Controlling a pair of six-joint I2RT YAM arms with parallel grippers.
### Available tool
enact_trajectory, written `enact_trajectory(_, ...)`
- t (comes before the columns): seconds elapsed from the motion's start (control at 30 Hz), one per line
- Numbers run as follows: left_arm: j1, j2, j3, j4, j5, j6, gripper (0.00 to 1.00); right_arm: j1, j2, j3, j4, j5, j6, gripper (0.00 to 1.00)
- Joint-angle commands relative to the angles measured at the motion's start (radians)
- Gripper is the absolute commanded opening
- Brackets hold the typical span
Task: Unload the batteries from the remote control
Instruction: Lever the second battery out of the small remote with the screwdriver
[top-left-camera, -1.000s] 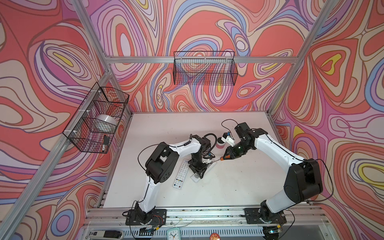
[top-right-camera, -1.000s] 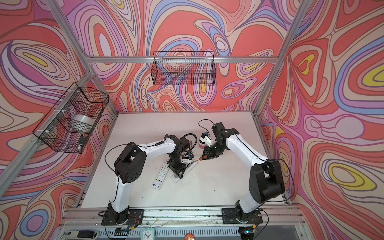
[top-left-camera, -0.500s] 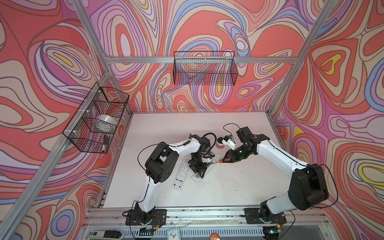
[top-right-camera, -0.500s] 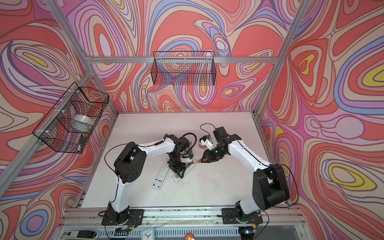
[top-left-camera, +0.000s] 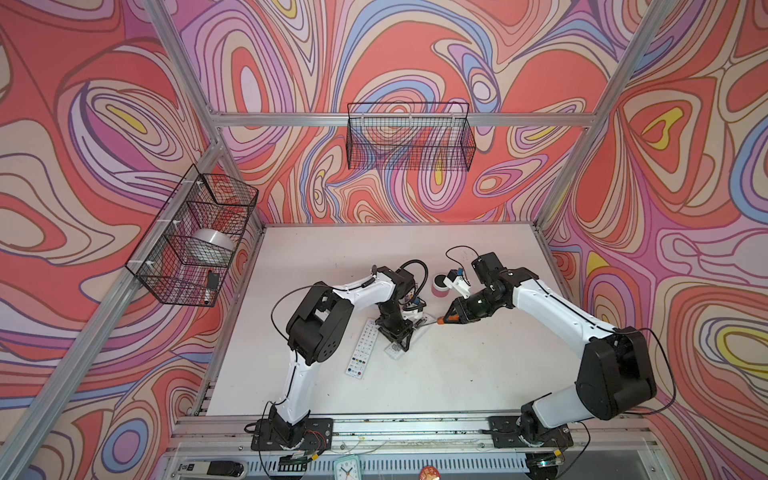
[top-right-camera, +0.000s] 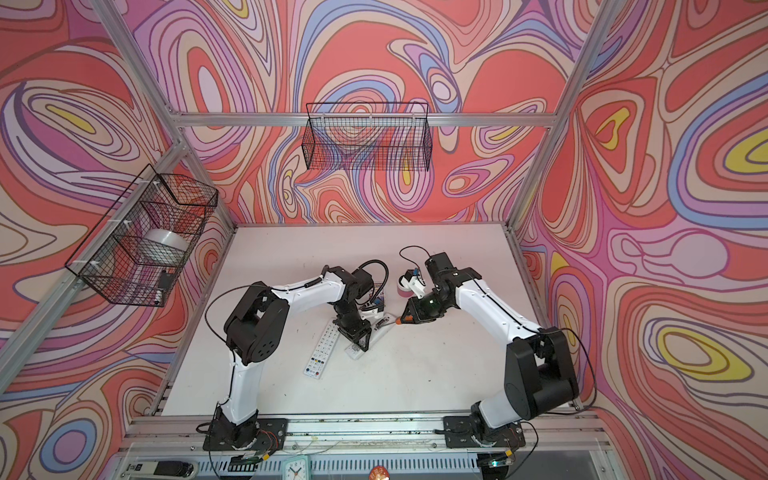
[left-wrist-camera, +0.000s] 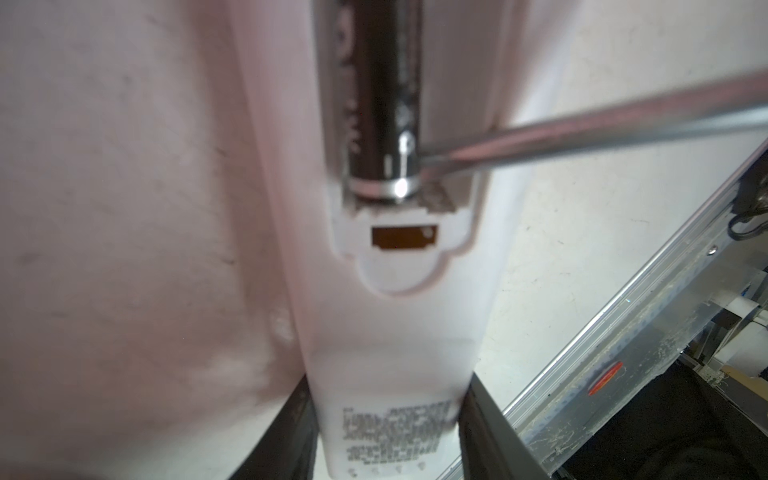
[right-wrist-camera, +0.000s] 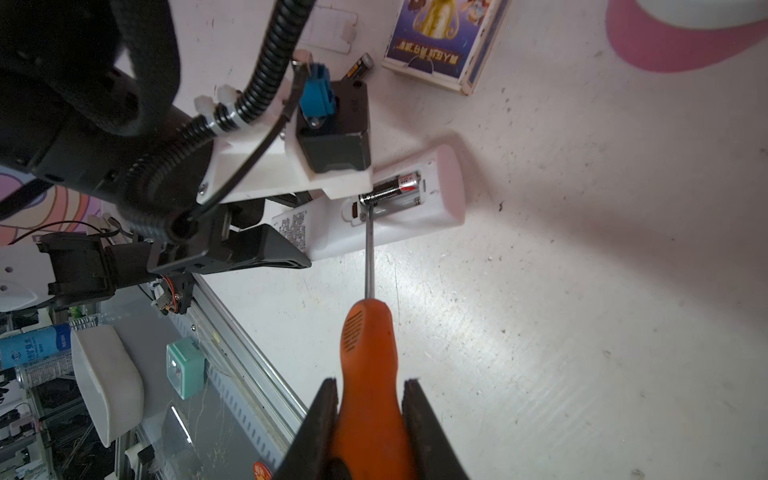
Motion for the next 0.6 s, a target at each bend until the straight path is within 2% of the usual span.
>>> enact_trajectory(0.0, 0.011, -0.043, -0.013, 0.01, -0.005, 0.024, 0.49, 0.006, 0.021, 0.054, -0.049, 0.034, -0.011, 0.0)
enact_trajectory(0.2, 0.011, -0.049, -0.033, 0.018, -0.012, 0.031, 0.51, 0.006, 0.052, 0.087, -0.047, 0.041, -0.016, 0.0)
enact_trajectory(0.57, 0.011, -0.06, -0.052, 0.035, 0.037, 0.033, 0.57, 0.007, 0.069, 0.11, 0.073, 0.022, 0.052, 0.0)
